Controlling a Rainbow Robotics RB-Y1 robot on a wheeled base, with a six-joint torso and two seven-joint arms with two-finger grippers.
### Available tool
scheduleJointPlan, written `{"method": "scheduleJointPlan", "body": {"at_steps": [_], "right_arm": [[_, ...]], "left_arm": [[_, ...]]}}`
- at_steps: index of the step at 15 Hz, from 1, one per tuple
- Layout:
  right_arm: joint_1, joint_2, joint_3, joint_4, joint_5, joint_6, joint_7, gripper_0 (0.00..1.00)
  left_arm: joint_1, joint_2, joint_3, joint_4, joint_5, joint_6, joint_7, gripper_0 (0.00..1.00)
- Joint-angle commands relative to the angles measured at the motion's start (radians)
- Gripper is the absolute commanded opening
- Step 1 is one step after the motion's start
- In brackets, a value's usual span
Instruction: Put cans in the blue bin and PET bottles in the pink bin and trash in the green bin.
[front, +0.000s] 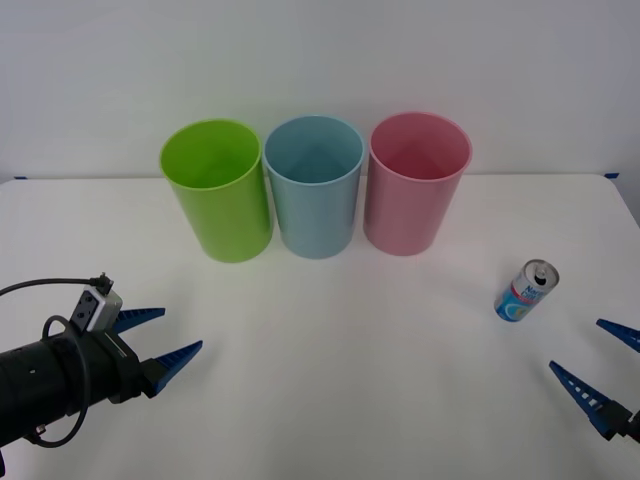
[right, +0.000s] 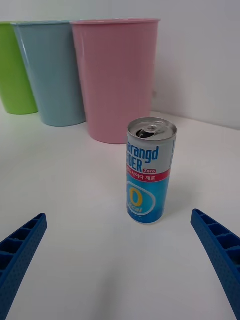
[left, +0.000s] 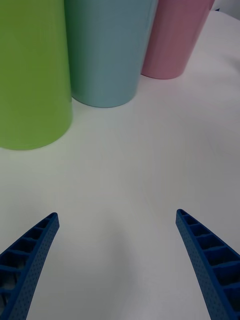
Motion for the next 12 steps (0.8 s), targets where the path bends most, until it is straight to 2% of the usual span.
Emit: {"method": "scheduleJointPlan", "body": {"at_steps": [1,6,12], "right_arm": [[-0.012,0.050,0.016,0.000,0.018,0.088,0.017,1.00],[-0.012,0.108,0.051,0.000,-0.016,0.239,0.019,1.00],[-0.011,0.186,0.062,0.000,-0.038,0.283,0.066,1.00]], "left_arm": [[0.000,0.000,0.000,0.000,0.000,0.000,0.000,0.79],[0.000,0.000,0.000,0.000,0.000,0.000,0.000,0.79],[0.000,0.000,0.000,0.000,0.000,0.000,0.000,0.79]]}}
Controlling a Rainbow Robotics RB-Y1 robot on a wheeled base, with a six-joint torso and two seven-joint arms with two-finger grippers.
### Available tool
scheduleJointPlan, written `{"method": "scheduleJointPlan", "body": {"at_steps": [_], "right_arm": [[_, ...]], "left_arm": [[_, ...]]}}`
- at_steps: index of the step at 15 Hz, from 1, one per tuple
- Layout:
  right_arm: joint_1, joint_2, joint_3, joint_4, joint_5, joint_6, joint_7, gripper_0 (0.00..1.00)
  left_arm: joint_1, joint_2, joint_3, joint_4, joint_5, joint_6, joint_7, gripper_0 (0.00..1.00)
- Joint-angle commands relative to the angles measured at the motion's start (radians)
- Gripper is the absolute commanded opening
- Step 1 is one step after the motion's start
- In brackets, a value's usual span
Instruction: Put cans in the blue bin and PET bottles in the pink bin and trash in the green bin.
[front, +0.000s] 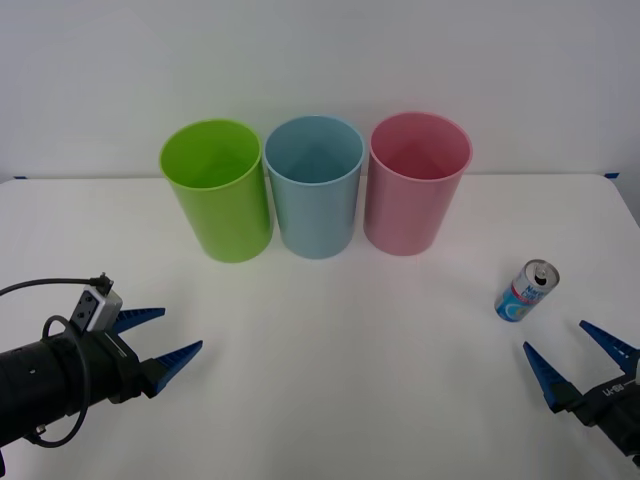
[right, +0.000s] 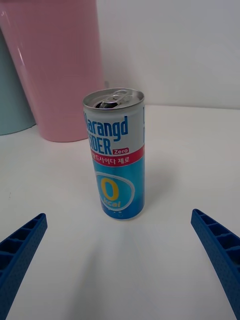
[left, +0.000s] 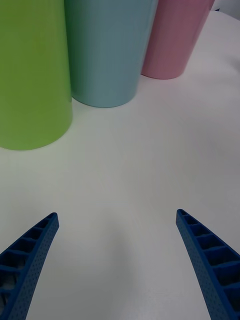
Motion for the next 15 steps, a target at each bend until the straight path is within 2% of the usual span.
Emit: {"method": "scheduleJointPlan", "body": {"at_steps": [1,15], "right_arm": [[-0.004,0.021,0.011,0.000,-0.011,0.029,0.022,1.00],[-0.073,0.023,0.160,0.000,-0.141,0.250,0.109,1.00]], "left_arm": [[0.000,0.000,0.000,0.000,0.000,0.000,0.000,0.80],[0.000,0.000,0.000,0.000,0.000,0.000,0.000,0.79]]}}
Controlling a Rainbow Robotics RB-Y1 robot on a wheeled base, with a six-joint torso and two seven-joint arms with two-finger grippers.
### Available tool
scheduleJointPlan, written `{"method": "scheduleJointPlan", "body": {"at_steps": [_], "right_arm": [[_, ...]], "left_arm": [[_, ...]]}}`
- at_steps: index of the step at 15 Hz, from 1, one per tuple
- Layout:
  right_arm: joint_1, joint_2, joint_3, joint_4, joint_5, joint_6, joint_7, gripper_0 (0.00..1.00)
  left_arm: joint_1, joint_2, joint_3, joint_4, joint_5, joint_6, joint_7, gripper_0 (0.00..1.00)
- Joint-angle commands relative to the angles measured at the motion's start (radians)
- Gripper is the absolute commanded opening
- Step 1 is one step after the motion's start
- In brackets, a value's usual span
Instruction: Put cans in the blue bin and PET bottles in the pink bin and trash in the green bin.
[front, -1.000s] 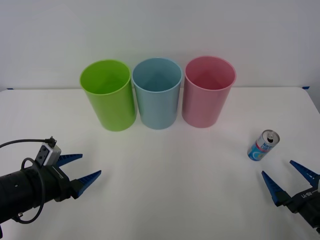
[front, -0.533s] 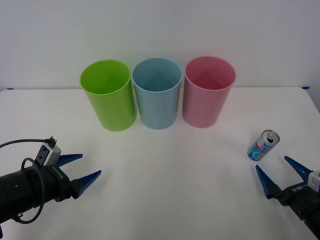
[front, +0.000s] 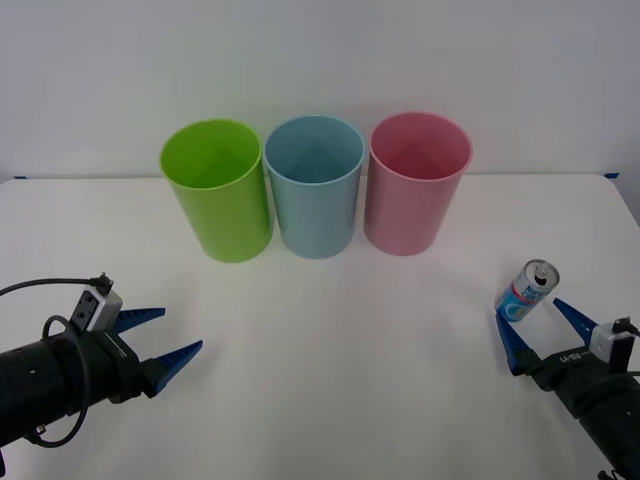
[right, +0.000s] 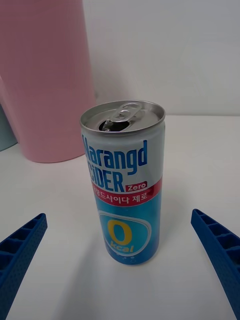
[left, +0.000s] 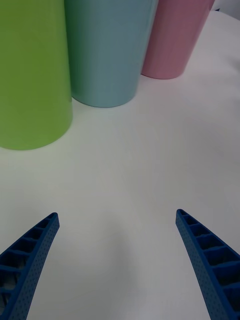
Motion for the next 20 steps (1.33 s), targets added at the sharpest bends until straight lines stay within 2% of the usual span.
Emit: {"method": "scheduleJointPlan", "body": {"at_steps": [1,11,19,20], "right_arm": [[-0.017,0.000,0.015,0.000,-0.007,0.040,0.010,1.00],[-0.071,0.000,0.085,0.000,-0.041,0.195,0.016,1.00],[-0.086,0.000,0.098,0.000,-0.049,0.229,0.018,1.00],[-0.085,0.000,0.099,0.000,-0.049,0.228,0.021,0.75]], "left_arm": [[0.000,0.000,0.000,0.000,0.000,0.000,0.000,0.79],[0.000,0.000,0.000,0.000,0.000,0.000,0.000,0.80],[0.000,0.000,0.000,0.000,0.000,0.000,0.000,0.79],[0.000,0.000,0.000,0.000,0.000,0.000,0.000,0.80]]}}
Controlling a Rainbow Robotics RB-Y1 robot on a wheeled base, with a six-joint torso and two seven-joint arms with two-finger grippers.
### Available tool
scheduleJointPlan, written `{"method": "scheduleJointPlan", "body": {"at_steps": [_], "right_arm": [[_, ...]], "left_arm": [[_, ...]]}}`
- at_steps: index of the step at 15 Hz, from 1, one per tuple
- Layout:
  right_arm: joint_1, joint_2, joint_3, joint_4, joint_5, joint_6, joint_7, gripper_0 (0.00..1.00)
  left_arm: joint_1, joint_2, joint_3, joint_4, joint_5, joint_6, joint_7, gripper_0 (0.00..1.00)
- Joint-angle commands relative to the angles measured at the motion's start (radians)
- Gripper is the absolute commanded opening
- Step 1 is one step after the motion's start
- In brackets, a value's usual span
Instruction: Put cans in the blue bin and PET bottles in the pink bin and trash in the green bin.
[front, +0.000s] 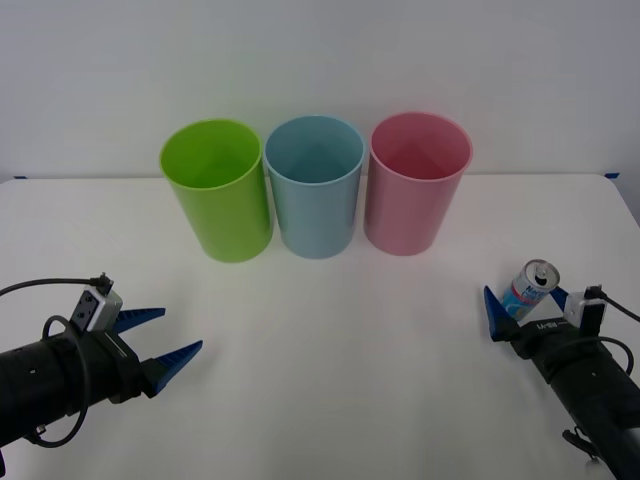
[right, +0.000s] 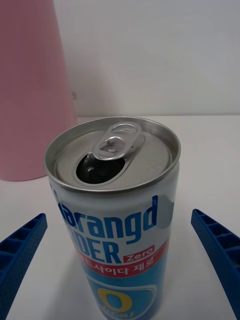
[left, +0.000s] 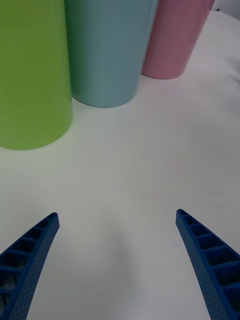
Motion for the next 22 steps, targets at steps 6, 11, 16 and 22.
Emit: {"method": "scheduleJointPlan", "body": {"at_steps": [6,11,16,22], "right_arm": [[-0.001,0.000,0.002,0.000,-0.012,0.004,0.024,0.00],[-0.001,0.000,0.005,0.000,-0.023,-0.005,0.035,0.00],[0.008,0.000,-0.011,-0.002,-0.073,-0.102,0.042,0.00],[0.129,-0.002,-0.060,-0.173,-0.075,-0.265,0.045,0.00]], "left_arm": [[0.000,0.000,0.000,0.000,0.000,0.000,0.000,0.79],[0.000,0.000,0.000,0.000,0.000,0.000,0.000,0.79],[0.000,0.000,0.000,0.000,0.000,0.000,0.000,0.79],[0.000,0.000,0.000,0.000,0.000,0.000,0.000,0.79]]}}
